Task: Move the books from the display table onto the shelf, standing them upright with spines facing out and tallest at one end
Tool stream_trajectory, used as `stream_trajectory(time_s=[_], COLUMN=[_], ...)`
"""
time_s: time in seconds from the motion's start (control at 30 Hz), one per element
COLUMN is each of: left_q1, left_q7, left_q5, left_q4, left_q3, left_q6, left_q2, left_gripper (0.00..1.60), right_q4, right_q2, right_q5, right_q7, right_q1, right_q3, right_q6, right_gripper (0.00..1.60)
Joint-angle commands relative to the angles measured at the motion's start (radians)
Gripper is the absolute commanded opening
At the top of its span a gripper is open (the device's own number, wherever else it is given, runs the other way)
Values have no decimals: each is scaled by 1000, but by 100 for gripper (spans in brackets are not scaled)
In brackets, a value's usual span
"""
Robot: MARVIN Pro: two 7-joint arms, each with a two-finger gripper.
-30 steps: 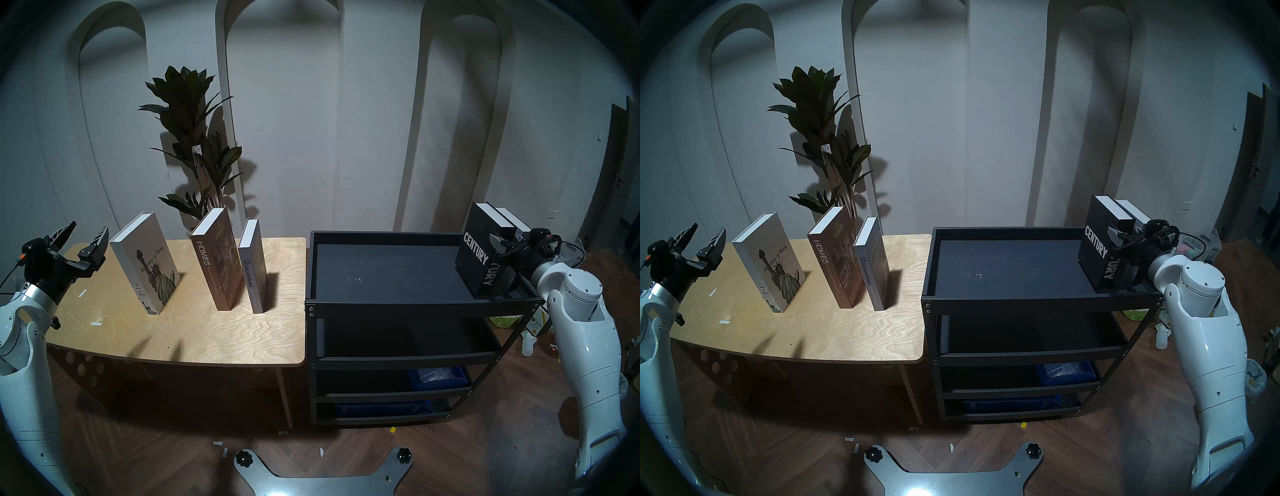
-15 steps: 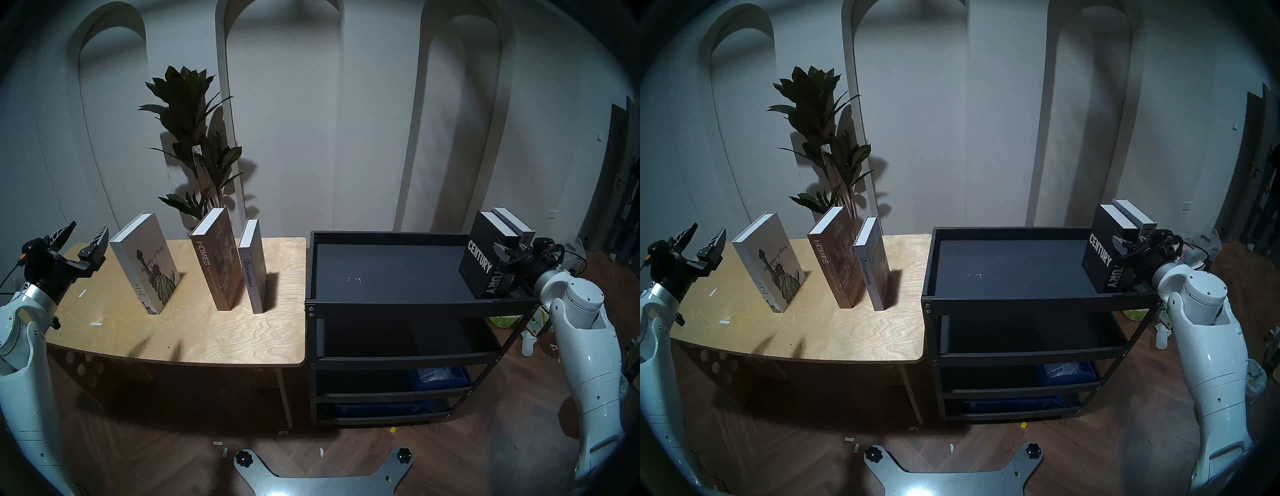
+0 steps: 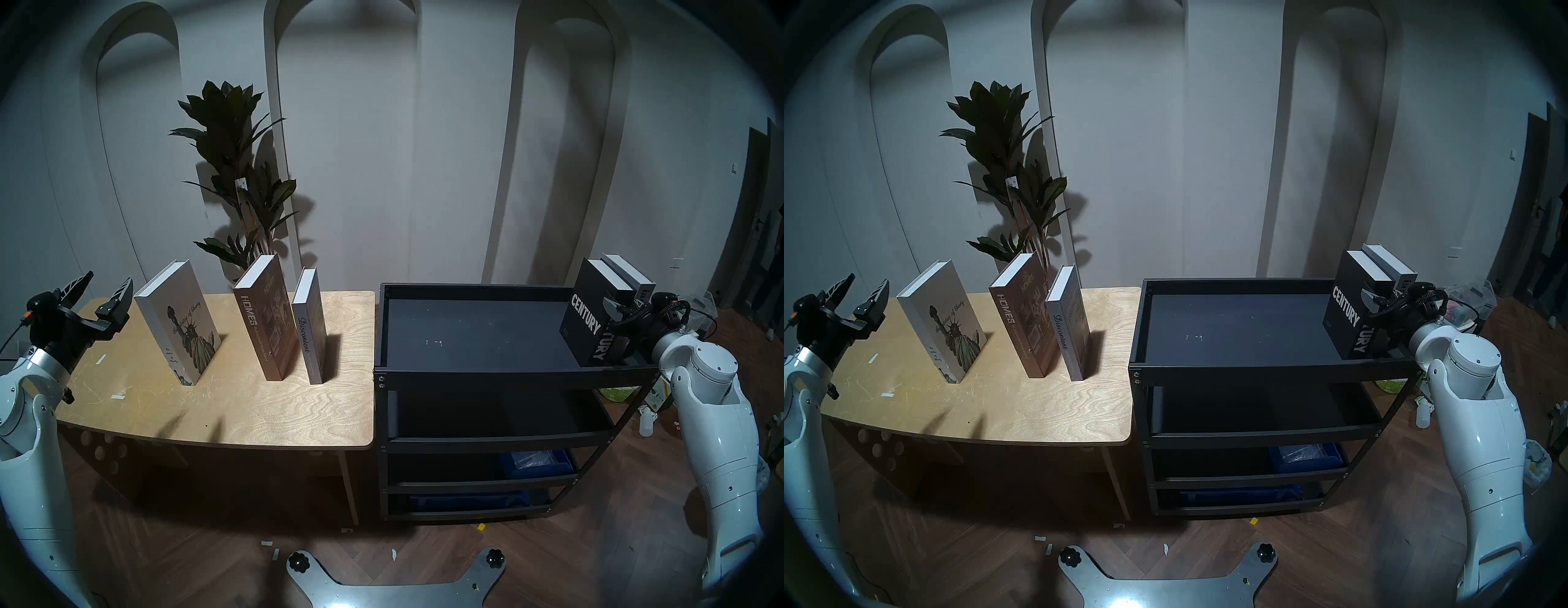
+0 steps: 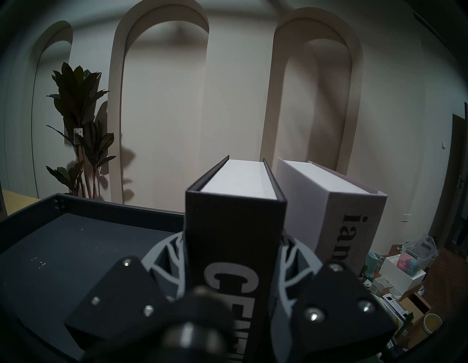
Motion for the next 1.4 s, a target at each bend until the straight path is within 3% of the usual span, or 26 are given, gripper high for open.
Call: stream_trajectory(time_s=[0.0, 0.03, 0.07, 0.1, 0.23, 0.63, 0.73, 0.8, 0.87, 0.97, 1.0, 1.03, 1.07, 1.13, 1.2, 1.37], left_q1=[-6, -6, -6, -6, -6, -6, -6, -6, -6, -6, -6, -6, -6, -6, -6, -6], left_q7=[0, 0, 0, 0, 0, 0, 0, 0, 0, 0, 0, 0, 0, 0, 0, 0], left_q5=[2, 2, 2, 2, 2, 2, 2, 2, 2, 2, 2, 2, 2, 2, 2, 2], left_q4=[-12, -12, -12, -12, -12, -12, -12, -12, -12, -12, -12, -12, -12, -12, -12, -12], left_q3=[-5, -5, -5, -5, -5, -5, -5, -5, -5, -5, -5, -5, -5, -5, -5, -5], left_q6=[-6, -6, -6, -6, -6, -6, -6, -6, -6, -6, -6, -6, -6, -6, -6, -6], left_q2=[7, 7, 7, 7, 7, 7, 7, 7, 7, 7, 7, 7, 7, 7, 7, 7], left_gripper=[160, 160, 160, 160, 160, 160, 160, 160, 160, 160, 160, 160, 160, 160, 160, 160], right_q4=[-14, -14, -14, -15, -14, -9, -11, -10, -8, -11, -13, -15, -16, -17, -16, -50], right_q2=[9, 9, 9, 8, 7, 9, 9, 10, 10, 10, 10, 10, 10, 9, 9, 2], right_q5=[-1, -1, -1, -1, -1, 0, -1, 0, 0, 1, 1, 1, 1, 1, 0, 6], right_q7=[0, 0, -2, -3, -3, 2, 1, 3, 4, 3, 3, 2, 2, 1, 1, -6], right_q1=[2, 1, 0, -1, -2, -1, -2, -2, -1, -4, -5, -6, -7, -8, -9, -34], right_q3=[23, 24, 25, 27, 29, 27, 27, 27, 27, 28, 29, 30, 31, 31, 32, 54], right_q6=[-15, -15, -15, -14, -15, -16, -16, -17, -18, -18, -17, -17, -17, -17, -19, -14], right_gripper=[0, 1, 24, 61, 60, 77, 117, 117, 159, 159, 133, 127, 134, 124, 134, 134])
